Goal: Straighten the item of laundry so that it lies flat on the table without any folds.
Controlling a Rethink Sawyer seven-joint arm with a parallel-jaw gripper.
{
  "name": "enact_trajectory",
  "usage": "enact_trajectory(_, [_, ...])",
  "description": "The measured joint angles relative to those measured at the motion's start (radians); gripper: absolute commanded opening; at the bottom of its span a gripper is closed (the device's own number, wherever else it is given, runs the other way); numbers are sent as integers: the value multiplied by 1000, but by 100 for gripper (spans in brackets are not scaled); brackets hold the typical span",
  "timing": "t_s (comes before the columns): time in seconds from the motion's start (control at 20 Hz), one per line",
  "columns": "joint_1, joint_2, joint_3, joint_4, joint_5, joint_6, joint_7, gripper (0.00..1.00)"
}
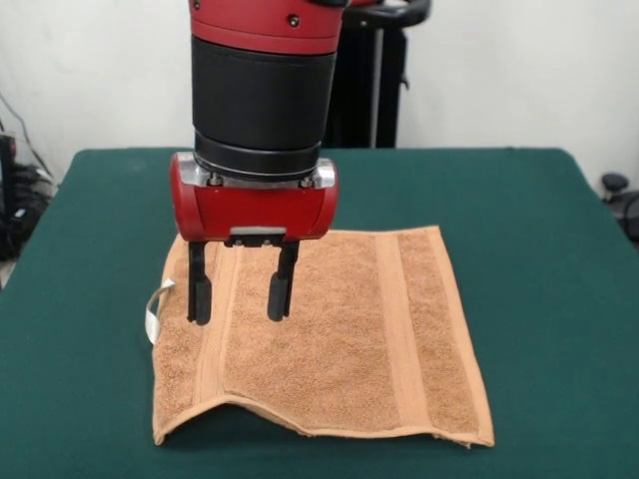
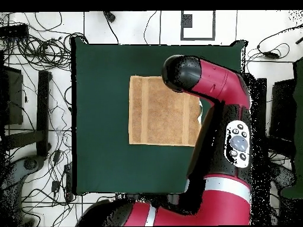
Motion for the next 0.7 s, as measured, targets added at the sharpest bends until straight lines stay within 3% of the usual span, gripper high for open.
enact_trajectory(0.7, [6,-5,0,-19,-10,23,0,100])
